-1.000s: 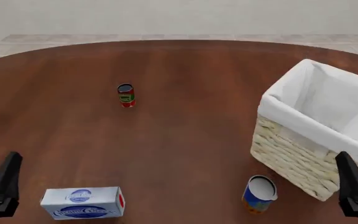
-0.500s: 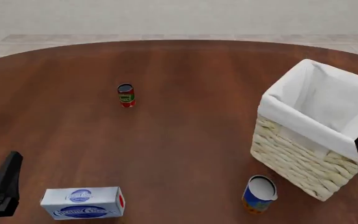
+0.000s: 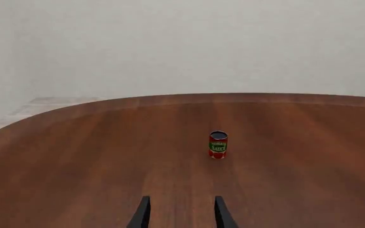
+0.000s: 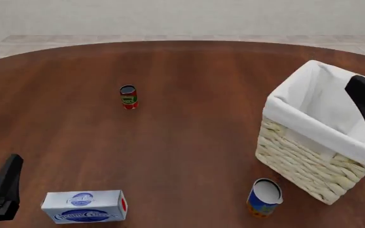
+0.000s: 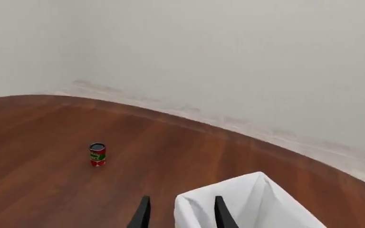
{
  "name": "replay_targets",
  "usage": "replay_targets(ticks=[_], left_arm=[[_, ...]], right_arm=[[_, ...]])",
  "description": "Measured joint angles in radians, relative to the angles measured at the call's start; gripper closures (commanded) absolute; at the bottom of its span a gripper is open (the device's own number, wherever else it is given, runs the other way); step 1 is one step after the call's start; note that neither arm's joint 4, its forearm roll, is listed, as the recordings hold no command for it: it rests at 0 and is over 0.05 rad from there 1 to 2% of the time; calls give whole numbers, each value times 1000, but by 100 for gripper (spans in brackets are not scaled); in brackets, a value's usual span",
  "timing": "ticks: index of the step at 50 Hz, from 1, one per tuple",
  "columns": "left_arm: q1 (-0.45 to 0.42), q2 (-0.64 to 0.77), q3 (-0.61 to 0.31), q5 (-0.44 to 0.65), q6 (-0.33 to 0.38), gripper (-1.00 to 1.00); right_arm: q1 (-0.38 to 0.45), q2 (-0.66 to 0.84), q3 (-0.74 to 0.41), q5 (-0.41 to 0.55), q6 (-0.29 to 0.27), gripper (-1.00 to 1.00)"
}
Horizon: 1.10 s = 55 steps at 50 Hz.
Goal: Pick up the cream cheese box, and put it in the basket.
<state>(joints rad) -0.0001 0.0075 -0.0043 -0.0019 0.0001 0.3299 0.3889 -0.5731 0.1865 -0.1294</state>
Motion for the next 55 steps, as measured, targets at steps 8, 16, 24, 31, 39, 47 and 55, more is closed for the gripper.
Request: replay_targets(ticks=[8, 16, 24, 31, 39, 47, 55], left_arm=[[0, 0, 0, 0, 0, -100], [0, 0, 0, 0, 0, -100], [0, 0, 0, 0, 0, -100], [0, 0, 0, 0, 0, -100], [0, 0, 0, 0, 0, -100], [0, 0, 0, 0, 0, -100], [0, 0, 0, 0, 0, -100]], right_arm=[[144, 186, -140, 25, -33, -100], [273, 333, -260, 65, -59, -100], [380, 476, -382, 126, -93, -100], [461, 611, -498, 202, -137, -100], [523, 766, -584, 277, -194, -100], [565, 879, -640, 327, -238, -100], [591, 968, -672, 343, -269, -100]])
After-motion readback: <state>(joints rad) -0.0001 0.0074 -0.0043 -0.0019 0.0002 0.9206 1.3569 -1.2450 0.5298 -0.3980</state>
